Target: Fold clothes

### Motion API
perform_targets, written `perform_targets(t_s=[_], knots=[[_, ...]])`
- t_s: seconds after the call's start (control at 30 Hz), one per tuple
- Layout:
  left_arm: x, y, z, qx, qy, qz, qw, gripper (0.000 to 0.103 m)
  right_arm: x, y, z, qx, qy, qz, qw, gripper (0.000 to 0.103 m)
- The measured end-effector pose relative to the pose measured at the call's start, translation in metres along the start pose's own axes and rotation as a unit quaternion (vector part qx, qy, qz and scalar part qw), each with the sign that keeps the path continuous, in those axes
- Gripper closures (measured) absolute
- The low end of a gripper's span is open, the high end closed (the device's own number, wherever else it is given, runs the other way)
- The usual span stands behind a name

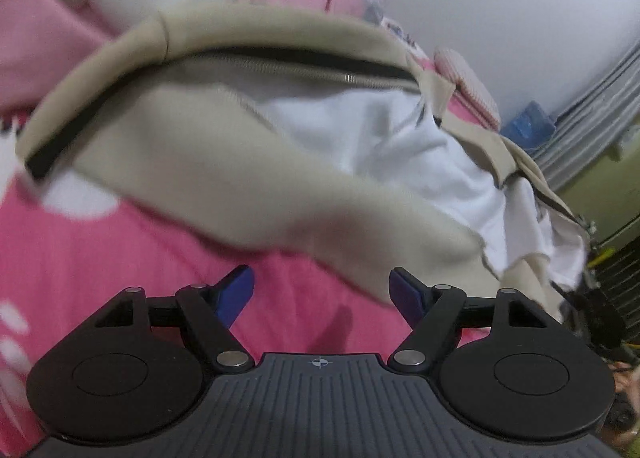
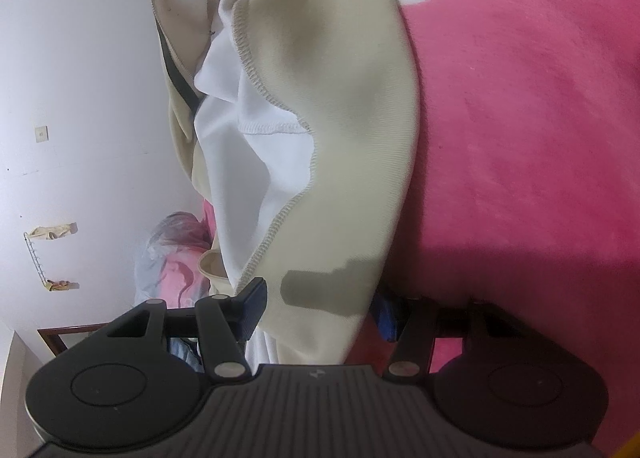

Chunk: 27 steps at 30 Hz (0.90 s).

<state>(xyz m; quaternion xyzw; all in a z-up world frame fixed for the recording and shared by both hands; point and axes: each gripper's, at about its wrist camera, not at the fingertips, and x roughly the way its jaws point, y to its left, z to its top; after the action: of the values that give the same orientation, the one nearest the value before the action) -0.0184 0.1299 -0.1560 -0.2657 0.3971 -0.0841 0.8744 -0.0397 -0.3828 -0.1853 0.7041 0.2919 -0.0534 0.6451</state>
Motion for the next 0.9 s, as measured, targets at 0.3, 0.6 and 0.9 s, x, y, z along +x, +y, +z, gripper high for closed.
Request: perform_targets(t_s=[0.3, 0.6, 0.9], knots=[[-0.001, 0.008, 0.002, -0.025, -0.074, 0.009, 0.9969, 0.029, 0.004, 0.000, 0.001, -0.001, 0.002, 0.002, 1.000, 0.044], [0.009, -0.013, 0.013, 0.004, -0.101, -0.016, 0.9948, 0.074, 0.026, 0.004, -0.005, -0.004, 0.046, 0.027, 0.999, 0.045], [-0.026, -0.036, 0.031, 0.044, -0.161, 0.043, 0.9850, 0.102, 0.003, 0.057, -0.024, -0.201, 0.006, -0.076, 0.977, 0.097]])
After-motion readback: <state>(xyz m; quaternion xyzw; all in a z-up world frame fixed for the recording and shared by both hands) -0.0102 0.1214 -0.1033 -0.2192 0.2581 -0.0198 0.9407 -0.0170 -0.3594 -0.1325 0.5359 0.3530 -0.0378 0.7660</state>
